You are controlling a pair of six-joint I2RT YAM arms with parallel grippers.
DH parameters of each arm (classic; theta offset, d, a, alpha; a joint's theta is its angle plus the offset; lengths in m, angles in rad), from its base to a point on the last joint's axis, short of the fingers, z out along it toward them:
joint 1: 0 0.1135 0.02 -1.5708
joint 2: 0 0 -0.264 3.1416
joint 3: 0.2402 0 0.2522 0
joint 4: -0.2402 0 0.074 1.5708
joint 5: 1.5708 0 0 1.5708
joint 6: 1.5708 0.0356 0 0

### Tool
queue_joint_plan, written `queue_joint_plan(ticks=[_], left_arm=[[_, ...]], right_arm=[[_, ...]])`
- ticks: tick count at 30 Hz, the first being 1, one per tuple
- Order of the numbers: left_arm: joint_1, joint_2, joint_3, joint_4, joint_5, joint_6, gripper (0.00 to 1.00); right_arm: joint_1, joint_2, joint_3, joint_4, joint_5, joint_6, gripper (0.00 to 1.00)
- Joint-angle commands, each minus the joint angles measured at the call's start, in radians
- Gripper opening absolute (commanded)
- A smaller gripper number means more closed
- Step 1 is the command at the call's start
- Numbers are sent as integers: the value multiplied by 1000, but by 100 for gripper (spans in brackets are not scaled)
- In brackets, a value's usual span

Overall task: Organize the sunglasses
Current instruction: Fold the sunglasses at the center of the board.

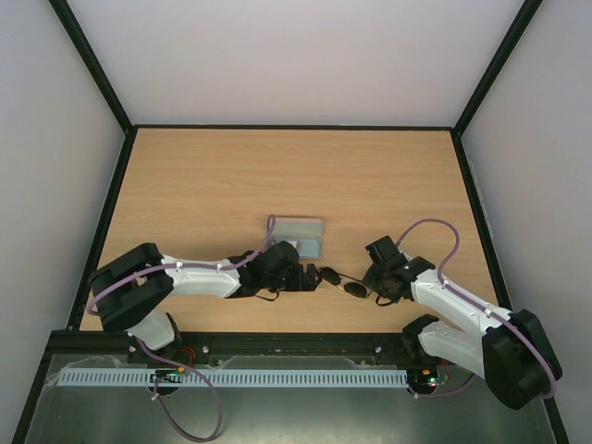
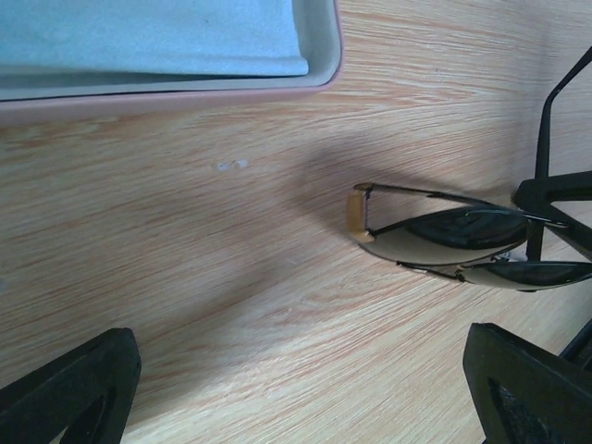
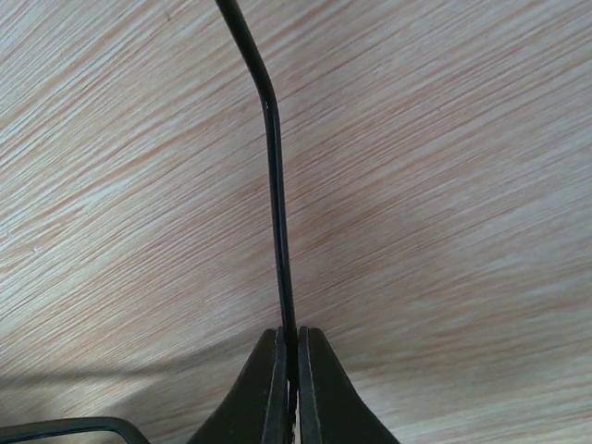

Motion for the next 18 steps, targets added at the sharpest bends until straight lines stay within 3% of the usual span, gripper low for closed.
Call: queue_joint_plan(ticks=[1,4,9,18], left_arm=[[0,32,-28,30,9,-7,99],[0,36,-41,43,9,-11,99],[1,31,-61,60,12,-18,98],[1,-26,-91,40,3,-26,91]], right_arm=[[2,-22,-14,-53,-30,39,2],[6,-41,-10,-65,-33,43,13],[6,-65,8,-89,-24,35,22],[5,-114,162,-218,114,-40,27]])
